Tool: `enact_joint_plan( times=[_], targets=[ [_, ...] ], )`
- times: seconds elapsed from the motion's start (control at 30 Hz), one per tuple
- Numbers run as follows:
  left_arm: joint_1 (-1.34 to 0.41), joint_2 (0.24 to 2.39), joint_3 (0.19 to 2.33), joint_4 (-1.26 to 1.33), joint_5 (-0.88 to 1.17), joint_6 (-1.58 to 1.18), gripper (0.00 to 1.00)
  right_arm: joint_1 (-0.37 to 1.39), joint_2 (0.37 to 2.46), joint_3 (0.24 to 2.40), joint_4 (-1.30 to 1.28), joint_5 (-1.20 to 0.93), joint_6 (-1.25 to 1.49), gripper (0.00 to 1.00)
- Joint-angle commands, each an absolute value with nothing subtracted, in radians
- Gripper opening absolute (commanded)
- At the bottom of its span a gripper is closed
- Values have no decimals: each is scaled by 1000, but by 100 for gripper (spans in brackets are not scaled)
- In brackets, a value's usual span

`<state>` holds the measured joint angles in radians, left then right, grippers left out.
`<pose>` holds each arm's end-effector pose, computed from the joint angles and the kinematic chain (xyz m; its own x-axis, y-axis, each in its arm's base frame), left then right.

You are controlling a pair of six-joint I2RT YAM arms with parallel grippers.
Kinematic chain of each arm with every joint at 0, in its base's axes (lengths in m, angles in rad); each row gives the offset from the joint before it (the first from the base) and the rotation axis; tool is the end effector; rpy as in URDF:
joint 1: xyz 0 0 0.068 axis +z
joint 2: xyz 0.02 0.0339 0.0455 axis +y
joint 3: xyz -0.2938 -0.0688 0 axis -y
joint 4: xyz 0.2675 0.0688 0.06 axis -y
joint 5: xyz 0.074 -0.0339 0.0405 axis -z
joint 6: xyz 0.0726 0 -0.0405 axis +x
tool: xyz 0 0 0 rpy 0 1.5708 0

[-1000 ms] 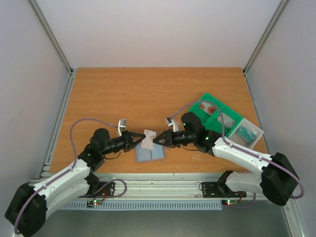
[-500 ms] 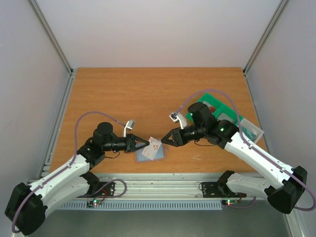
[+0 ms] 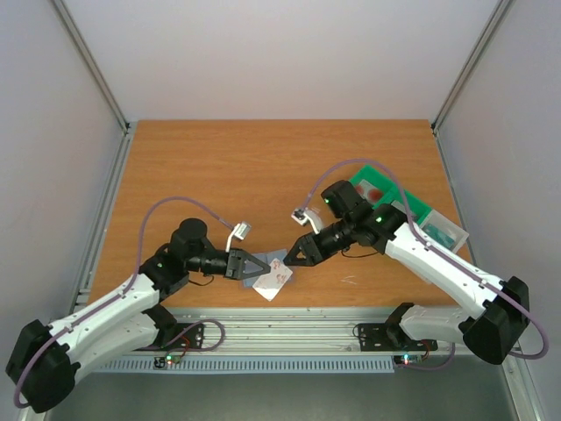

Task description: Take the credit cards out of the card holder

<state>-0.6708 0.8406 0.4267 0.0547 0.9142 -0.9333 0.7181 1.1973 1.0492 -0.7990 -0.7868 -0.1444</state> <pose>0.1239 -0.1718 0.2382 -0.9356 0.1162 -0.3335 0.3503 0.1858 -0.9180 0.1615 0.2094 0.3052 -0.4932 -0.5659 -0.6607 -0.8559 0.1801 0.4848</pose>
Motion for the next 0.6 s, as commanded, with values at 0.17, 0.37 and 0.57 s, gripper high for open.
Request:
enact_joint_plan(
  times=[0.17,0.37,0.57],
  targets=[
    [-694,861,446,124,949,-911,0,715,1248,1029,-769,-905,-155,38],
    [-701,881,440,184,962,-943,0,715,1247,998,-744,-966,-142,38],
    [-704,876,411,292,974,-995,1,716,1246,959,-695,-982,-113,36]
  ],
)
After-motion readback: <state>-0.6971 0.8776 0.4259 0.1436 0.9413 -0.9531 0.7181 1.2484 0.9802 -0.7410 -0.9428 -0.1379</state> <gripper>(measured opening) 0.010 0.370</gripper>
